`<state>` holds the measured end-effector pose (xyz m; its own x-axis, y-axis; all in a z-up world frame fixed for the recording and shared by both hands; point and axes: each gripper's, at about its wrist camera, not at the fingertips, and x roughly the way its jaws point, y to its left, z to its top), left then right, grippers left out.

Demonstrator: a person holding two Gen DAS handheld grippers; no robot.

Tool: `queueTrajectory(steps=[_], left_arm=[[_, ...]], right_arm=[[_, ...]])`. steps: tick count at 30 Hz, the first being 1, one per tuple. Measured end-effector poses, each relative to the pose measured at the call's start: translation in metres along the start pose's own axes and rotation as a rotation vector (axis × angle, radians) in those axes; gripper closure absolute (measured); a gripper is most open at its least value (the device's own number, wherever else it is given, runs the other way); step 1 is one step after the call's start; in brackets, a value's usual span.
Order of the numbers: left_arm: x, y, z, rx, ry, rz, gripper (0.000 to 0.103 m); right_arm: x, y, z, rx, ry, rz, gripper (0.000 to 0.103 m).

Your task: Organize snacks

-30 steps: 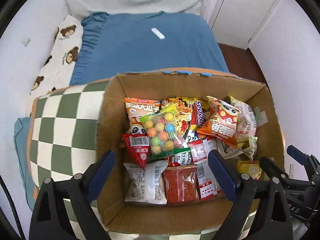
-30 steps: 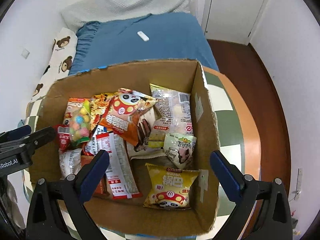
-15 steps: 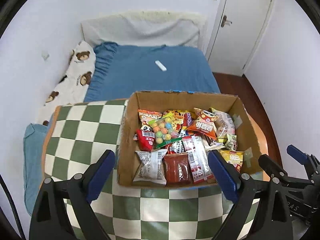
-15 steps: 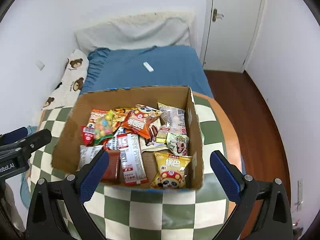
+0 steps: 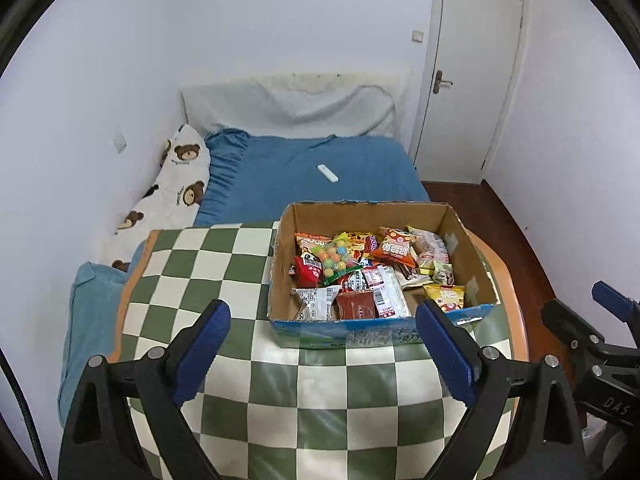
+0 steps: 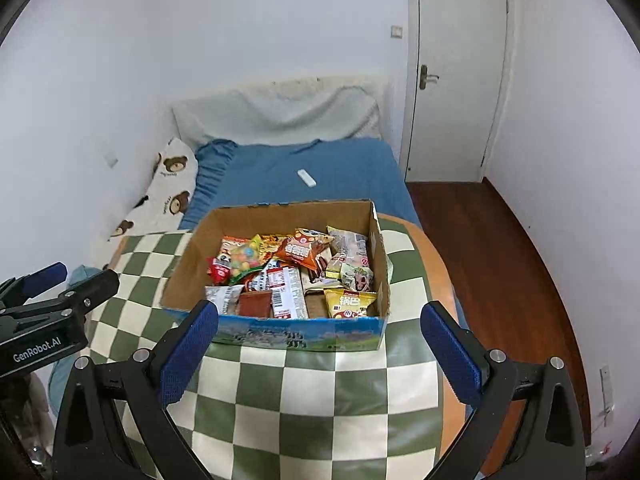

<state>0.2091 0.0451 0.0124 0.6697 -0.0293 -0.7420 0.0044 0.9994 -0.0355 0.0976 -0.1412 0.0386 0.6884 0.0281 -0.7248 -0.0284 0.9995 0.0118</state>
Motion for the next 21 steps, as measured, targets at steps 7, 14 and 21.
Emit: queueTrajectory(steps=[7,14,21], left_arm=[[-0.045,-0.001,-0.022,0.000,-0.051,0.011,0.008],[-0.070,0.000,-0.027,0.001,-0.072,0.007,0.008],[-0.083,-0.002,-0.031,-0.005,-0.102,0.009,0.008]], right_arm=[[-0.047,0.001,-0.010,0.010,-0.050,0.019,0.000],[-0.075,0.006,-0.020,0.001,-0.075,0.027,0.000],[-0.087,0.007,-0.024,-0.003,-0.080,0.039,0.000]])
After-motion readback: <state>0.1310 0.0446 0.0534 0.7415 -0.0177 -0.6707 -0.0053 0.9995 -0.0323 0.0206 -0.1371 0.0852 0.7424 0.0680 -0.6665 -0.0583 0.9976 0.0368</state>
